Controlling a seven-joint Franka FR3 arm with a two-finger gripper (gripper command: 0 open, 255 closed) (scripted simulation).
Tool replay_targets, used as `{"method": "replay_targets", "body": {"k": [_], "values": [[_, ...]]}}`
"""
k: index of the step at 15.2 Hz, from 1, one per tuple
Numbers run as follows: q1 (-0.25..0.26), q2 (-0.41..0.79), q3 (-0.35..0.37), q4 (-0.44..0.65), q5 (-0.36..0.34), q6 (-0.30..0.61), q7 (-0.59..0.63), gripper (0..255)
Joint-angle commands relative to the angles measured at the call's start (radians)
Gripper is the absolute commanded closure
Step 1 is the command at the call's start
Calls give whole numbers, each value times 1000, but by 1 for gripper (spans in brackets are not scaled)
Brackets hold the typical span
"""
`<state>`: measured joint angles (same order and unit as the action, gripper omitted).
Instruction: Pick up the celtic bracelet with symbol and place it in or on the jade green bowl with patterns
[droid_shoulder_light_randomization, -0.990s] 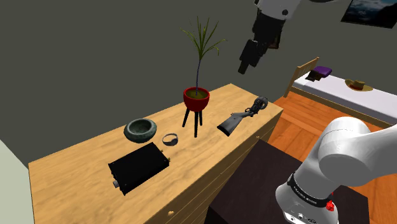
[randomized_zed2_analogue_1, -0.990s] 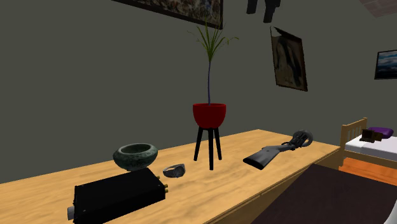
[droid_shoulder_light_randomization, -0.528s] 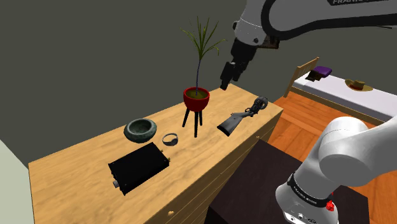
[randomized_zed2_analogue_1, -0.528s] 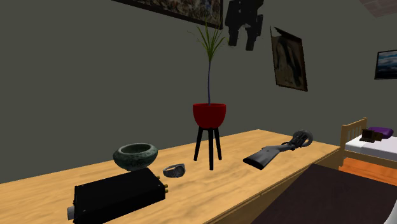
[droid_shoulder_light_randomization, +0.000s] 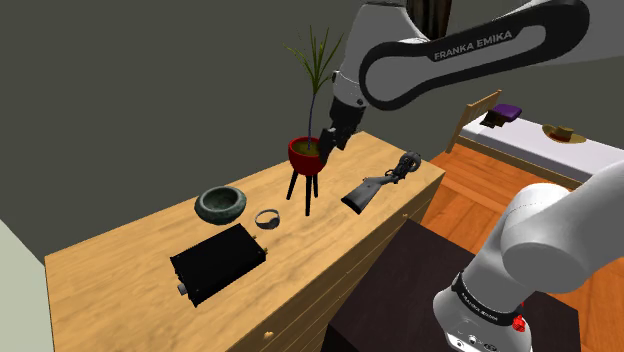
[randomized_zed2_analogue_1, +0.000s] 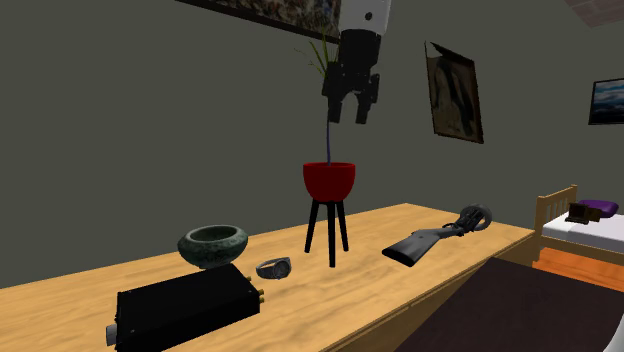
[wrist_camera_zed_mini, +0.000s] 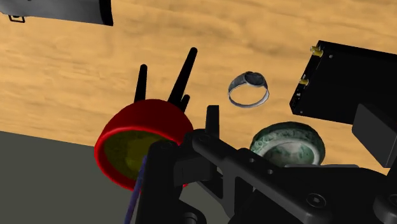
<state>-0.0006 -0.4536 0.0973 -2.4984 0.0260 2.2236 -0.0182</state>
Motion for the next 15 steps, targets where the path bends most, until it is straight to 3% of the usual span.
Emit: {"method": "replay_targets", "body": {"k": [1, 8, 15], "values": [[1, 69, 8, -1, -3, 71, 2, 0], [0, 339, 33, 58, -34, 278, 20, 0], [10, 623, 39, 183, -106, 430, 64, 0]]}}
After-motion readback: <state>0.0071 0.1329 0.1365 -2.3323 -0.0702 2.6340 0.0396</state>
